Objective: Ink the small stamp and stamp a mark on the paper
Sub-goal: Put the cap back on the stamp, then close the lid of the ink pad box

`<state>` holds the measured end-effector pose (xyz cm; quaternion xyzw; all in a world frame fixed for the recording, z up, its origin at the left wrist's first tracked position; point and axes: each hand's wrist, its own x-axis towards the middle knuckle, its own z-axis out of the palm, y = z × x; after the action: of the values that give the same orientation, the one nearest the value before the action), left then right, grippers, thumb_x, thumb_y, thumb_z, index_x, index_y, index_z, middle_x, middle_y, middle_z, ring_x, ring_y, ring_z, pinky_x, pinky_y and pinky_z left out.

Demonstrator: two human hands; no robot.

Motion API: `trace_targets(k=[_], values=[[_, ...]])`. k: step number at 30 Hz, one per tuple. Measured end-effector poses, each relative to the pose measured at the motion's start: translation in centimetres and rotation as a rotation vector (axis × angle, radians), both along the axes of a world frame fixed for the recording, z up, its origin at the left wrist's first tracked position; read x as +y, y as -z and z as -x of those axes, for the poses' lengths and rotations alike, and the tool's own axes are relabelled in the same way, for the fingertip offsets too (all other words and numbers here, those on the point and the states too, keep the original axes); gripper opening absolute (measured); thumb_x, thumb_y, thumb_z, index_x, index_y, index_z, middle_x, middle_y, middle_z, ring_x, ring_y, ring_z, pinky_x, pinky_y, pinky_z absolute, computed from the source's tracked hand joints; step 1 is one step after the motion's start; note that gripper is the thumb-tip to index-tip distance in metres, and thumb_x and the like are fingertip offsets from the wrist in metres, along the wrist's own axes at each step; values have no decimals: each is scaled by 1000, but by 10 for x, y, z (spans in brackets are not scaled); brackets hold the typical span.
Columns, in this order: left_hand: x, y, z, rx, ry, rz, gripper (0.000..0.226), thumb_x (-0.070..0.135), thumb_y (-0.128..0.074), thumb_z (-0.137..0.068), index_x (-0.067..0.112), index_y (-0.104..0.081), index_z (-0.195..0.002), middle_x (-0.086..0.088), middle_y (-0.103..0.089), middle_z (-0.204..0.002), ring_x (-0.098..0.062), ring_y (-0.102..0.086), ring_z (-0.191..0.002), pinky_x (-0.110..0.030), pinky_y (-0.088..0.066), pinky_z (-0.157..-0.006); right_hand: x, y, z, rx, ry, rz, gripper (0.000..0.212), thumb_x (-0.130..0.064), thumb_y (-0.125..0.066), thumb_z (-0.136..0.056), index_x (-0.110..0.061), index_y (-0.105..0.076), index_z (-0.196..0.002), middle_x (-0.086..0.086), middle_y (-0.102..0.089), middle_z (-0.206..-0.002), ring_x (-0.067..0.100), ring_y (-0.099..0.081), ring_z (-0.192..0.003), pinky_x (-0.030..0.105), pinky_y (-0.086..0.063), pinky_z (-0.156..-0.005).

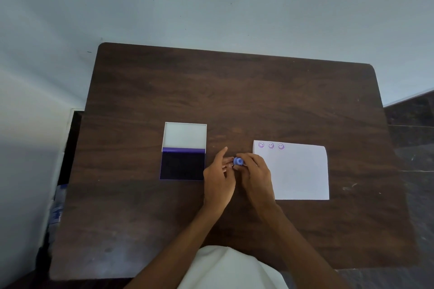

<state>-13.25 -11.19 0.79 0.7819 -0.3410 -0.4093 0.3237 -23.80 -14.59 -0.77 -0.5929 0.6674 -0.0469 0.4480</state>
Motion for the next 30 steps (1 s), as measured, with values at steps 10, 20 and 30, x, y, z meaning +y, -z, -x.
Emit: trace_targets(k=[10, 20, 30], values=[[11, -25, -62, 77, -104, 143, 30, 5, -57, -95, 17, -67, -121, 7, -72, -113, 7, -66, -99, -3, -48, -84, 7, -26, -1, -15, -44, 367, 49, -19, -72, -84, -15, -53, -129, 8, -55, -136, 23, -51, -121, 21, -35, -100], [23, -12, -157, -95, -389, 50, 26, 11, -57, -96, 19, -67, -119, 2, -71, -113, -7, -64, -101, -20, -51, -87, -6, -44, -81, -225, 84, 172, 37, -29, -62, -92, -18, -57, -126, -1, -64, -126, 2, -57, -101, 7, -42, -78], [1, -10, -172, 49, -316, -71, 32, 14, -58, -96, 19, -64, -126, 3, -71, -117, -6, -62, -106, -25, -50, -90, -27, -34, -108, -248, 238, -12, 38, -30, -59, -94, -14, -54, -129, 3, -63, -125, 7, -53, -104, 32, -51, -95]])
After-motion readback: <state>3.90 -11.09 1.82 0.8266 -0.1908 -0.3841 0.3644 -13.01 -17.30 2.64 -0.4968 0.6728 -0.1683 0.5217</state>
